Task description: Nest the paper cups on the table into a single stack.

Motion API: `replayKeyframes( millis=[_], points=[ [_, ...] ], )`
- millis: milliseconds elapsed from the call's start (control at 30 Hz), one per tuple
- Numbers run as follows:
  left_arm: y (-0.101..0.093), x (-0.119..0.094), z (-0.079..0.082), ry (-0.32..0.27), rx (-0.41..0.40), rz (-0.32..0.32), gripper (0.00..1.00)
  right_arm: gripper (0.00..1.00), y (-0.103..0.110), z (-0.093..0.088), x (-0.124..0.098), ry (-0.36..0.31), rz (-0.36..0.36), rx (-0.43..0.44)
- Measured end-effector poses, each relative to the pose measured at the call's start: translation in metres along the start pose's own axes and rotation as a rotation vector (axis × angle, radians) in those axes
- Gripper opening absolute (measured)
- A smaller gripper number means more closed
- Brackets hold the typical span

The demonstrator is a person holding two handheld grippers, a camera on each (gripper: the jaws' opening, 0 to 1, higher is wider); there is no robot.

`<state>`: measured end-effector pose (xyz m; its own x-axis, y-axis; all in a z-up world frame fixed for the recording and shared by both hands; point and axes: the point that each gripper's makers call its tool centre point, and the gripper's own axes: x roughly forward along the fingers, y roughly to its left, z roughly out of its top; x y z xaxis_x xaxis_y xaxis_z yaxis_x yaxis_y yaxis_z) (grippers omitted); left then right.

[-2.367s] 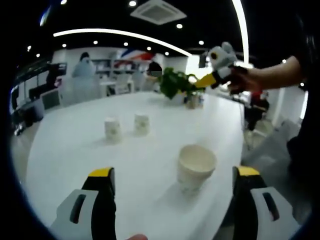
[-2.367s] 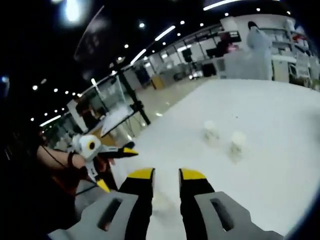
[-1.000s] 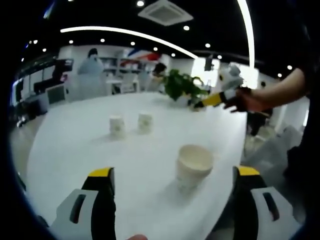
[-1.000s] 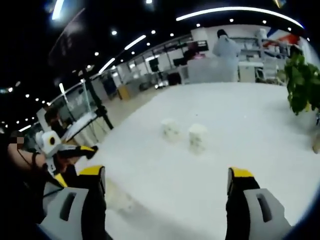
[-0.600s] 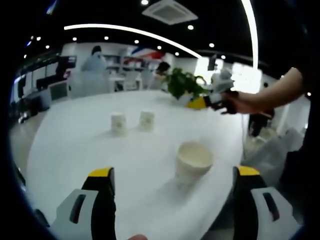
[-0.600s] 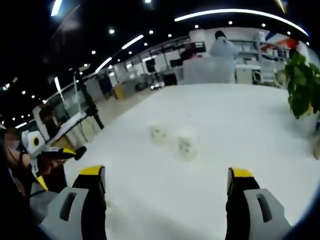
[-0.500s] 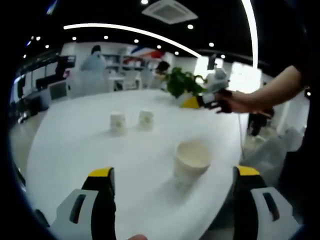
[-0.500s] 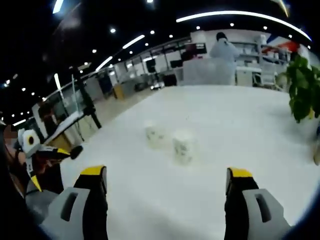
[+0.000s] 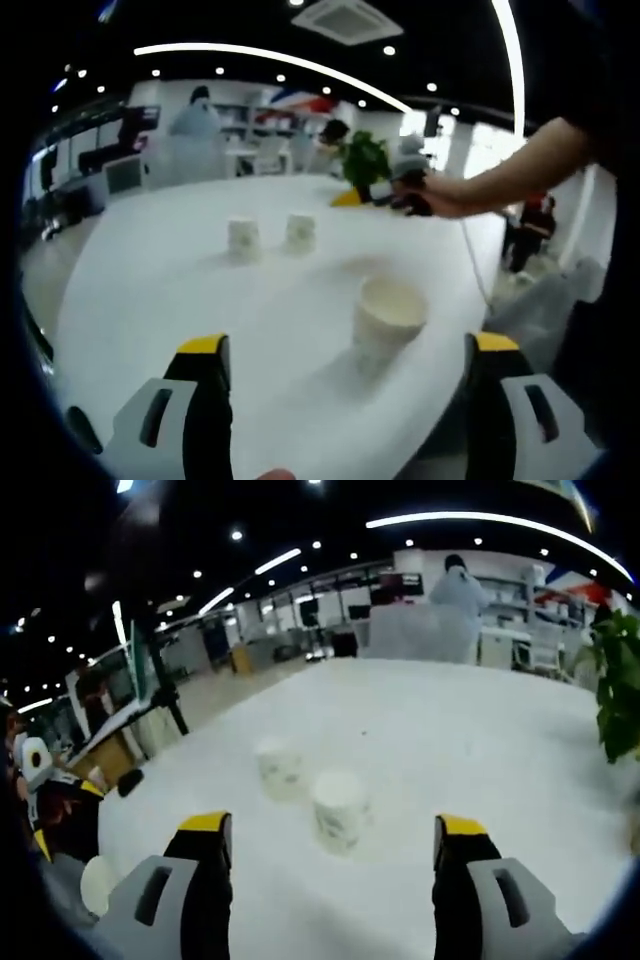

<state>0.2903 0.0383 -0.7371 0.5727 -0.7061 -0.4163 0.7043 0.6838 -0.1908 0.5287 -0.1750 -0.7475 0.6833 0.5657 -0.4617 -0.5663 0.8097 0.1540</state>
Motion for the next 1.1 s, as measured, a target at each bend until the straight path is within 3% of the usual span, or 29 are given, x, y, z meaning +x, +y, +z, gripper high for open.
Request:
replayKeyframes(
  millis=[467,1100],
  points=[
    [0.003,-0.01,-0.007,0.029,-0.007,0.027,0.98,0.66,-0.006,-0.018,0.043,0.071,0.047,-0.03],
    [-0.003,-0.014,-0.007,0.044,-0.01,0.045,0.98,0.51,0.003,-0.014,0.057,0.097,0.073,-0.079]
  ],
)
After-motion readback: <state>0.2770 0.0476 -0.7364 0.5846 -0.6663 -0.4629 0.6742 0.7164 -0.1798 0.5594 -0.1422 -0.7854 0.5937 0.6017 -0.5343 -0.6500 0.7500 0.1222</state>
